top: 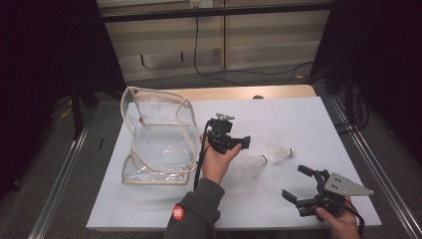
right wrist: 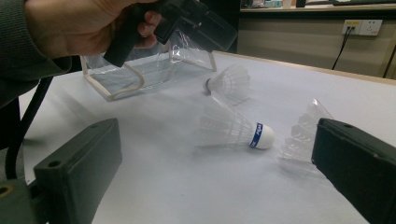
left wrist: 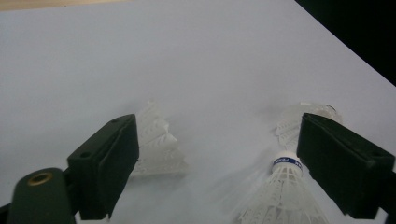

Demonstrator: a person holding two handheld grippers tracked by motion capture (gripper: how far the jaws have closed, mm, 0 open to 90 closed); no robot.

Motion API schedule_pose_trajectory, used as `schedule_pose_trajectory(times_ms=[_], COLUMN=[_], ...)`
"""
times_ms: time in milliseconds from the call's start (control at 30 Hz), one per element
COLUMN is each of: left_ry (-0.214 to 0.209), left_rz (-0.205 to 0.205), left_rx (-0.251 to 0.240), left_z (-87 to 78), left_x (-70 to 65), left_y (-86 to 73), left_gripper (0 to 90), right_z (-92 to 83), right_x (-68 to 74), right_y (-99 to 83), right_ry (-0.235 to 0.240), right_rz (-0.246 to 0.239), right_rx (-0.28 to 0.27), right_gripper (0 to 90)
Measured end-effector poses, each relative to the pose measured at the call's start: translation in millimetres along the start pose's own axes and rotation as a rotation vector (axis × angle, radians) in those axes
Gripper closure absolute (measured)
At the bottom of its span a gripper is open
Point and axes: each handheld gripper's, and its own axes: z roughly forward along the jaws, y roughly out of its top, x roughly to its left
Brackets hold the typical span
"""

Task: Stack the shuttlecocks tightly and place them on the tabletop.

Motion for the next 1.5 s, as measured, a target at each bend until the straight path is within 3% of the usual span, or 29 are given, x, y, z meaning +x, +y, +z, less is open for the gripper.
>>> schedule_pose_trajectory(times_ms=[300,800,1033,1500], left_ry=[-0.041,-0.086,-0.115,-0.173], left_rz=[0.015,0.053,0.074,0.077], left_rx=[-0.012,0.003,0.002,-0.002], left_z=[-5.2,-13.6,-17.6,-27.5], left_x=[-0.9,-6.1,-5.8,-11.7], left_y=[-10.0,-13.8,-23.1,-42.8], left_gripper=[8.8,6.0,5.5,5.1], right_z=[0.3,0.2,0.4,0.8], right_x=[0.1,-0.6,-0.4,0.0], right_y=[-0.1,0.0,-0.1,0.2], right_ry=[0.001,-0.002,-0.002,-0.002], right_rz=[0.001,-0.001,-0.003,-0.005], right_rx=[0.001,-0.002,0.001,0.0], right_gripper=[1.2,1.2,1.2,1.2])
